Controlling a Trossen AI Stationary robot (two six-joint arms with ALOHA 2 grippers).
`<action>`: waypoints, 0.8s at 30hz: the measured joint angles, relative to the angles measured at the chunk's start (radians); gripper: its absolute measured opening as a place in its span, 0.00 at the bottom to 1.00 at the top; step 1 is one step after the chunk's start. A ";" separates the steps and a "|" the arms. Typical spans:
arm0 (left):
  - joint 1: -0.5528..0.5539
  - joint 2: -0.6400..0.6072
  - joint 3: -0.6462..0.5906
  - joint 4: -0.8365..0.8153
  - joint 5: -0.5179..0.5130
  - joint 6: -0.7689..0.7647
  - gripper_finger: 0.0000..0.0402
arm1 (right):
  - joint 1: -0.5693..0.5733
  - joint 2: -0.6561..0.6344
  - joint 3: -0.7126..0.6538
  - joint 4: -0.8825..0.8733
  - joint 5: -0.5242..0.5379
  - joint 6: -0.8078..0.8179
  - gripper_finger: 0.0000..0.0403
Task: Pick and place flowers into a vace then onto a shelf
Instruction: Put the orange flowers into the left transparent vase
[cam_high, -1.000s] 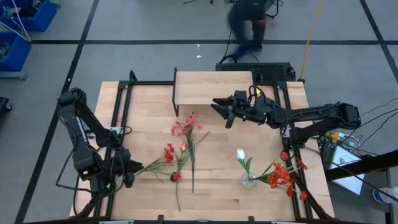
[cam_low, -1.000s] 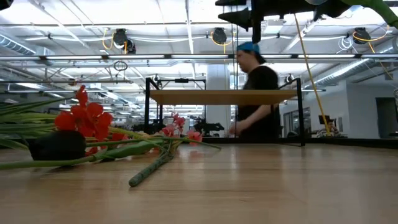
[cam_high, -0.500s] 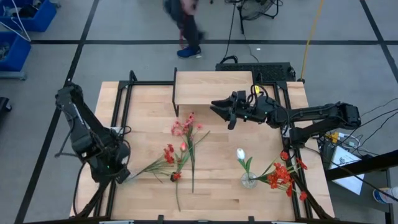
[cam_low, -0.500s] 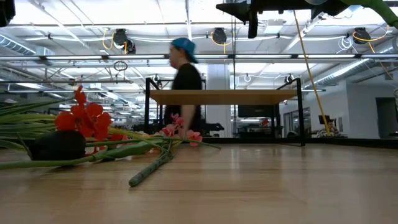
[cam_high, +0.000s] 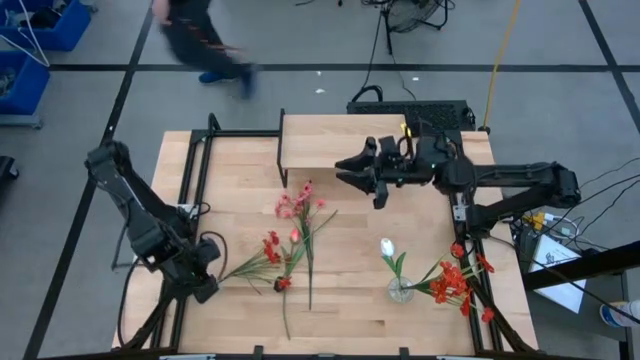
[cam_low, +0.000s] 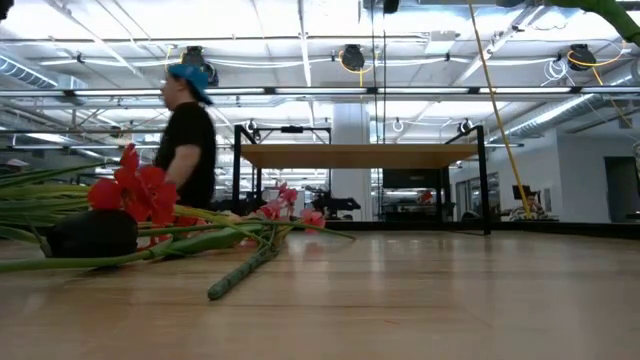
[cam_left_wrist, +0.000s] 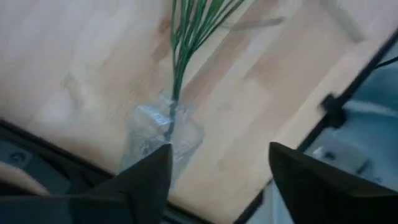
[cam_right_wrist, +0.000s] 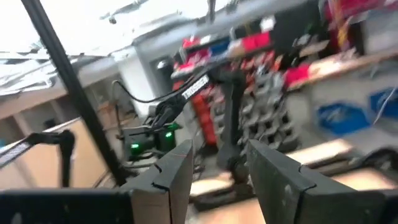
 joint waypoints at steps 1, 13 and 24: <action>0.006 0.019 0.000 -0.004 0.020 0.006 0.71 | 0.000 0.009 0.034 -0.061 -0.032 0.006 0.36; 0.011 0.138 0.000 0.057 0.169 0.162 0.80 | 0.148 0.350 0.395 -0.340 -0.211 -0.010 0.36; 0.027 0.223 -0.059 -0.006 0.102 0.334 0.80 | 0.205 0.647 0.449 -0.074 -0.168 0.203 0.36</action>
